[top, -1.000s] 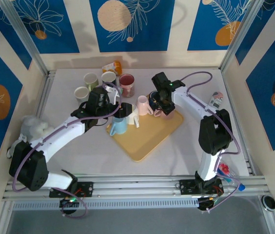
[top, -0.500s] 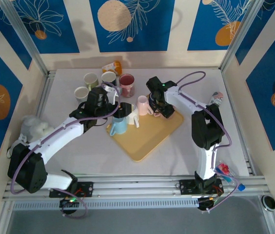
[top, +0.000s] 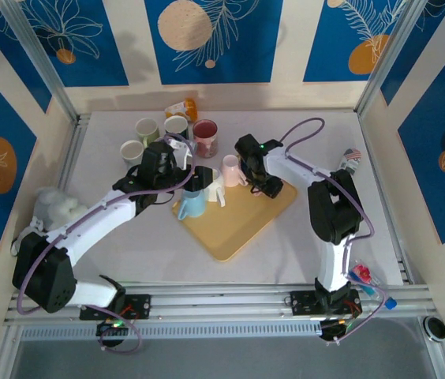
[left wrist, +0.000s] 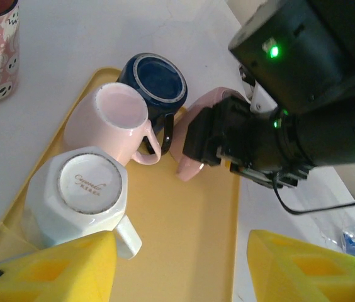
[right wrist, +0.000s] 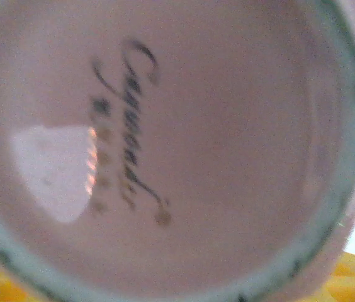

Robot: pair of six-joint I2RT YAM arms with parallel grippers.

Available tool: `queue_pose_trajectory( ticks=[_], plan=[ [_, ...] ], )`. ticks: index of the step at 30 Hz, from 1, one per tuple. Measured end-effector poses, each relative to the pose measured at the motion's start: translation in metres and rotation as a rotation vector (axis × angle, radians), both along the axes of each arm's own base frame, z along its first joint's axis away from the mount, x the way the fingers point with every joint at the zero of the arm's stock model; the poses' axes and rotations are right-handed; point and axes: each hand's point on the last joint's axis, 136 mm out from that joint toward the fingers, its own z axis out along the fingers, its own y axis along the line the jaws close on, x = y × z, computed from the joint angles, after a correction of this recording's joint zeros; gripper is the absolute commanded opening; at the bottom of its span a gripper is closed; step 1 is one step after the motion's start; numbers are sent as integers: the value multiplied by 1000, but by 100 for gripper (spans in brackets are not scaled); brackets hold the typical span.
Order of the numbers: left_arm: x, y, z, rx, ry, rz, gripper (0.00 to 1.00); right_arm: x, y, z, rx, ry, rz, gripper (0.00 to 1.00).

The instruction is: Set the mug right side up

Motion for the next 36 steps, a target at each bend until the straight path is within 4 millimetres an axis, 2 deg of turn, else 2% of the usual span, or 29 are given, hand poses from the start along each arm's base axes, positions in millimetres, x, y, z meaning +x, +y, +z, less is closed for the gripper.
queue_pose_trajectory(
  ticks=[5, 12, 21, 27, 36],
  plan=[
    [-1, -1, 0, -3, 3, -1, 55, -17, -6, 4, -9, -13, 83, 50],
    [-2, -2, 0, -7, 9, -1, 52, -7, -7, 5, -31, -64, 202, 36],
    [-2, -4, 0, -12, 10, -2, 51, 4, -14, 6, -37, -83, 227, 35],
    [0, -6, -2, -14, 11, -1, 51, 8, -12, 6, -31, -100, 237, 35],
    [-1, -8, -2, -17, 8, -7, 51, 9, -10, -11, -16, -139, 258, 30]
  ],
)
